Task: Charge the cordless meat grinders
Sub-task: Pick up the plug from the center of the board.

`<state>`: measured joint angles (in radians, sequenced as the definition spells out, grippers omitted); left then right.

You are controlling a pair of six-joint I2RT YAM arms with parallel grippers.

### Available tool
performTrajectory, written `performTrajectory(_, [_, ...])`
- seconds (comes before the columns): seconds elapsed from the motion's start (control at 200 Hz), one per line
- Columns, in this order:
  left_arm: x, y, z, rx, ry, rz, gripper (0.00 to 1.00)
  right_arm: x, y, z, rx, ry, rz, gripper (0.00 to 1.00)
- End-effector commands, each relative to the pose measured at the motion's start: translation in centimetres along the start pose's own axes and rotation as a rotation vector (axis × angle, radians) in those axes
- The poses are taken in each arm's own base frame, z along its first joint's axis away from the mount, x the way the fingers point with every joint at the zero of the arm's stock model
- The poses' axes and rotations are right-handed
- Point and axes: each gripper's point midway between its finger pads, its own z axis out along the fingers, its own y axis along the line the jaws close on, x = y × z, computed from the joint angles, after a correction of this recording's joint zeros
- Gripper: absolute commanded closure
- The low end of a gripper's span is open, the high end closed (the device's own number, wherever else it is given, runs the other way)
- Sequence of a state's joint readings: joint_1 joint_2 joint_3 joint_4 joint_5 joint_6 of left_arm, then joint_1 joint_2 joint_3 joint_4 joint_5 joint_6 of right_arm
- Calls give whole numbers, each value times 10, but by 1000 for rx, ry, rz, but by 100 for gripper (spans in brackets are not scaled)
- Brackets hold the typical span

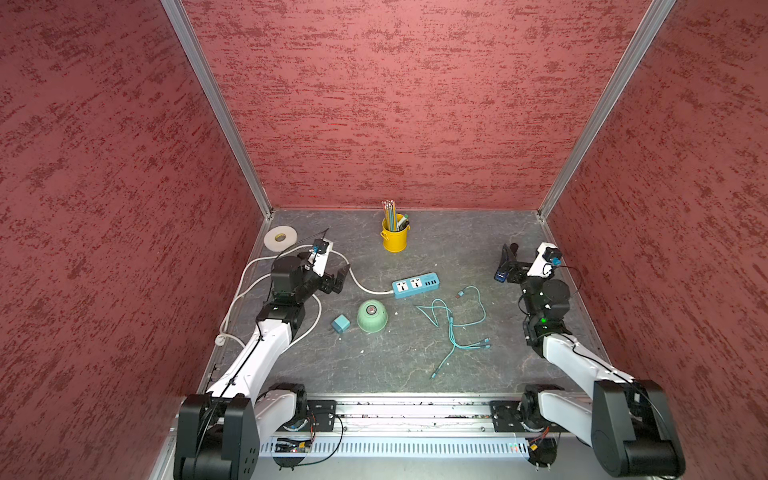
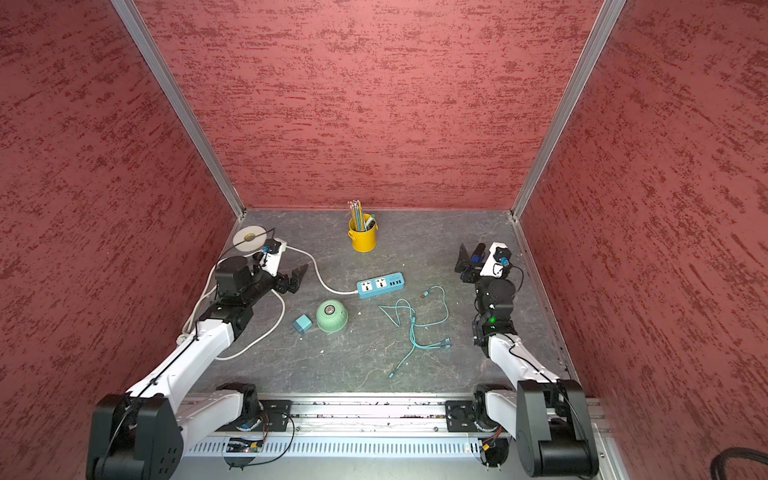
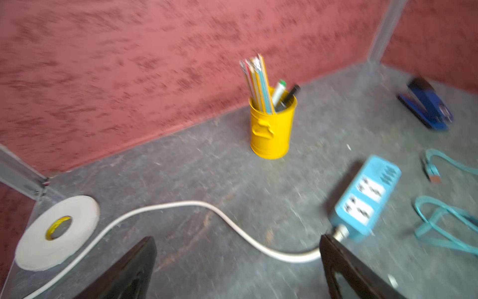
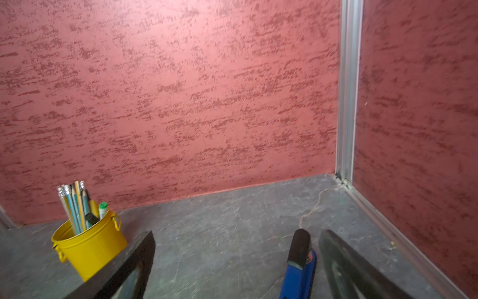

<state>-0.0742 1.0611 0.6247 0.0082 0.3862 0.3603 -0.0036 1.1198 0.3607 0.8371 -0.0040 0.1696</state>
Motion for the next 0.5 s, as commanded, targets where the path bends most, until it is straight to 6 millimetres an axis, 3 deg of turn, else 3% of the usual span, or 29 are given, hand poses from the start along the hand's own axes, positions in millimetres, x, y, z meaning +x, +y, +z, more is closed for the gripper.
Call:
performTrajectory(0.0, [64,-58,-23,256,287,63,0,4,12,-1,-64,47,49,0])
performTrajectory(0.105, [88,-70,-41,313,413,73,0,-1,11,-2,-58,35,35,0])
performTrajectory(0.27, [106,-85,-53,373,520,91,0,1,6,-4,-31,33,29,0])
performTrajectory(0.341, [117,-89,-51,380,564,129,0,2,6,-5,-32,26,33,0])
performTrajectory(0.496, [138,-74,-36,314,662,169,0,-2,7,-6,-33,17,34,0])
